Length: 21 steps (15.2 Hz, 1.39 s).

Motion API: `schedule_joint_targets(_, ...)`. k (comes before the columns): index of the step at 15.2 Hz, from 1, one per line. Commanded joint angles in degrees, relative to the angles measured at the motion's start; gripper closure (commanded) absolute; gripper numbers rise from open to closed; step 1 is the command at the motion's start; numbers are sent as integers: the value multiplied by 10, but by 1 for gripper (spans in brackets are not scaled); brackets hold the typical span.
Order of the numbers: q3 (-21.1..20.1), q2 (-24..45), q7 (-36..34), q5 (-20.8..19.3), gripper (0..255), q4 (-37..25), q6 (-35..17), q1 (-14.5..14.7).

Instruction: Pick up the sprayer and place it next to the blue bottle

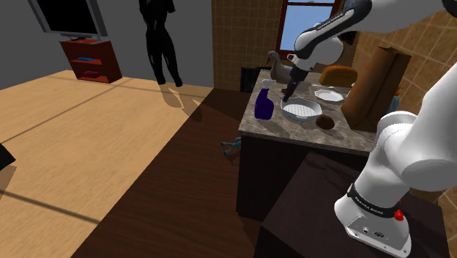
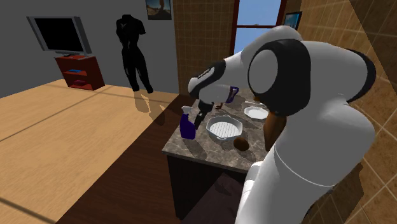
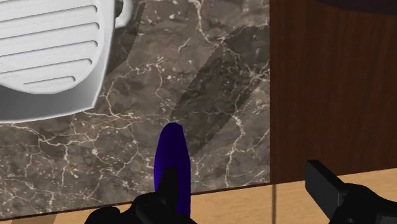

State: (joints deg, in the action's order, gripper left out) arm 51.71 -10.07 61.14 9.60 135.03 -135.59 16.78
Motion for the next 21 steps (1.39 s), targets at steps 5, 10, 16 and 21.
schedule_joint_targets(5, 35, 238, 296, 315, 0, -126, 44, -4)
schedule_joint_targets(10, -10, 295, 345, 375, 0, -157, 49, -51)
schedule_joint_targets(16, -33, 326, 365, 412, 0, -162, 37, -64)
schedule_joint_targets(21, -33, 326, 365, 412, 0, -162, 37, -64)
